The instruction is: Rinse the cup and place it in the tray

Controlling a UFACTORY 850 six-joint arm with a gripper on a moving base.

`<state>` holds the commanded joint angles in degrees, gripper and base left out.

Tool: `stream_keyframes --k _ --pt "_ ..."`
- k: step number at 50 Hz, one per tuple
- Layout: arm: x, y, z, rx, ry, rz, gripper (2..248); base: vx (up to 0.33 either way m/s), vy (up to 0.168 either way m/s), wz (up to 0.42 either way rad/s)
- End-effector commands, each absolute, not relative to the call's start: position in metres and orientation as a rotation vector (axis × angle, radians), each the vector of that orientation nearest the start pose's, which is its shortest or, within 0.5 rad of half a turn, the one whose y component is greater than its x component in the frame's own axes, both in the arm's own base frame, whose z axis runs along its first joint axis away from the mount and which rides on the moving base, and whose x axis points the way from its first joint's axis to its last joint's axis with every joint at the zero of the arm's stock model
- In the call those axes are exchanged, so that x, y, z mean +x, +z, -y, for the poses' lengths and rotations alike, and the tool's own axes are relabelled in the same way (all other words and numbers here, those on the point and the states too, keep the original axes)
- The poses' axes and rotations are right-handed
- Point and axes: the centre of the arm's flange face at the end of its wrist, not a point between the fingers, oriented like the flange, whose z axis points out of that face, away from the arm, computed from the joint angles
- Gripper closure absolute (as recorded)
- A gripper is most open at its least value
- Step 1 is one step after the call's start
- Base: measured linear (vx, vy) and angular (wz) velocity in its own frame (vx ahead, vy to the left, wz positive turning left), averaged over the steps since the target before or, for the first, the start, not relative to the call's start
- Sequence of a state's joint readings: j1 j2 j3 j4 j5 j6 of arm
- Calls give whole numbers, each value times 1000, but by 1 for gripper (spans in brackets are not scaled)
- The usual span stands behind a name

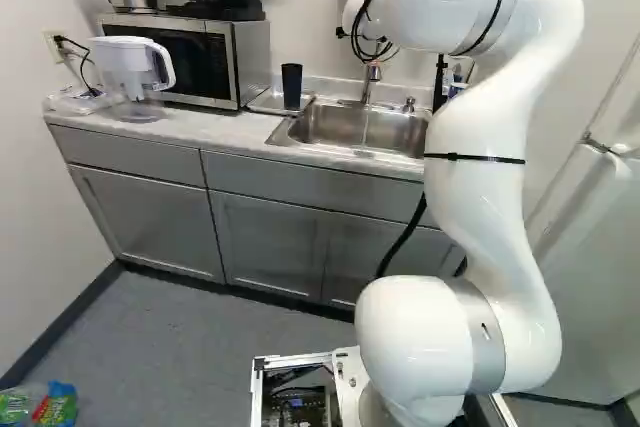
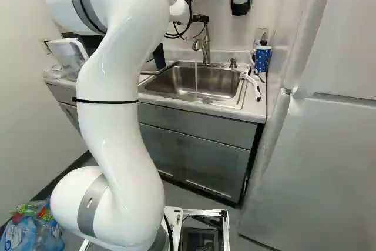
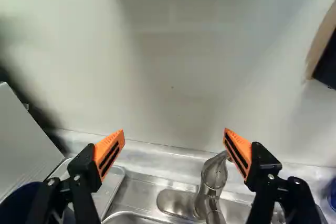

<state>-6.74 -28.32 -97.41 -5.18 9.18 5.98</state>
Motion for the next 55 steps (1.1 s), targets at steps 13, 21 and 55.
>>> stream_keyframes --k 13,21,55 --pt "720 676 84 -2482 -2007 -151 3 0 0 0" --pt "717 676 84 -2496 -1990 -153 3 0 0 0" --pt "693 674 78 -2570 -1891 -158 3 0 0 0"
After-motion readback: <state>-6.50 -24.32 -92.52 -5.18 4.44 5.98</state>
